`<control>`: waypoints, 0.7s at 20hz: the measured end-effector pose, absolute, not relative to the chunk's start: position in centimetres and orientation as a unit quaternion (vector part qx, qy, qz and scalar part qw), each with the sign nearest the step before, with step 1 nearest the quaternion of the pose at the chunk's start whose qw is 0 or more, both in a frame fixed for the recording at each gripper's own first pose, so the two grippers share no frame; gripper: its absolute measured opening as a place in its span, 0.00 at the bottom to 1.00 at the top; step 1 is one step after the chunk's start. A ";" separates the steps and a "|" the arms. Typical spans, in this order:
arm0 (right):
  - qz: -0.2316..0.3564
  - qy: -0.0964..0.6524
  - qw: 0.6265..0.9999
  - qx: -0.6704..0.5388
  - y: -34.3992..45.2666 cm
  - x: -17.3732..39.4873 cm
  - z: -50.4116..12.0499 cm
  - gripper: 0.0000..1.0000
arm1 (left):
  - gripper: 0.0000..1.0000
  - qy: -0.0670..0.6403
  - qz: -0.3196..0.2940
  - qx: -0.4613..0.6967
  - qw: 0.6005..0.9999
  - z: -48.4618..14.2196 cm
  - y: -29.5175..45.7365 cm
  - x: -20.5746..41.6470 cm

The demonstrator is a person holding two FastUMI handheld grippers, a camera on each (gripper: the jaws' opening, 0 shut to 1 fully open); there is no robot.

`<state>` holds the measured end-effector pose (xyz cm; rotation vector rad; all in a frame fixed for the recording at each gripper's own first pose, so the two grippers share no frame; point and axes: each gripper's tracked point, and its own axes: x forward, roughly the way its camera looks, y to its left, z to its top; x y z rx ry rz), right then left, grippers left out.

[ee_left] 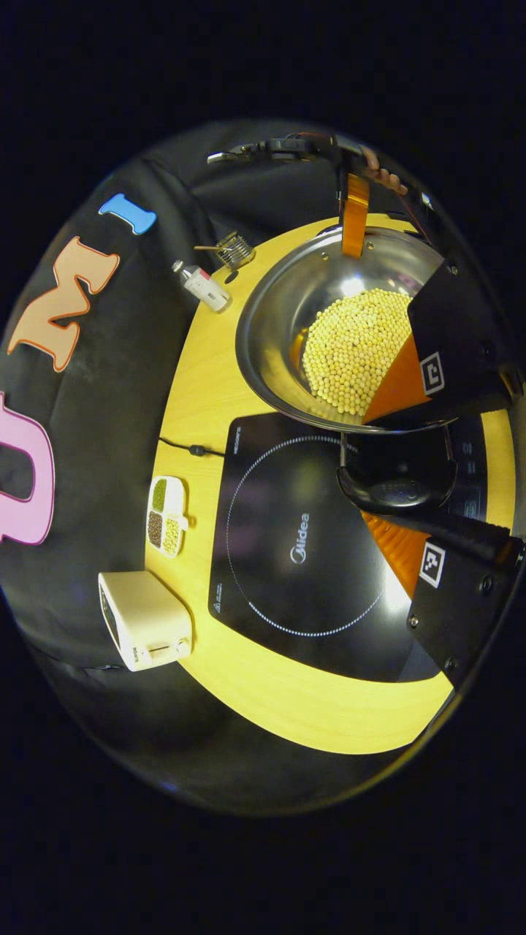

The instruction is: First push the handle of the pot to place it horizontally, then grasp the pot with both hands and set it on the induction cooktop.

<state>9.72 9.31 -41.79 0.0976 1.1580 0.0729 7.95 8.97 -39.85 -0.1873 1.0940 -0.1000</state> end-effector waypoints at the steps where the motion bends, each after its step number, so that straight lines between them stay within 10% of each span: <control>1: 0.027 0.549 0.835 0.044 10.6 9.2 -41.8 0.49 | 0.60 0.523 -0.052 -0.094 0.846 -40.0 10.2 8.0; 14: -0.027 0.546 0.837 0.025 23.9 12.2 -40.9 0.49 | 0.60 0.490 -0.085 -0.075 0.864 -41.3 22.3 15.0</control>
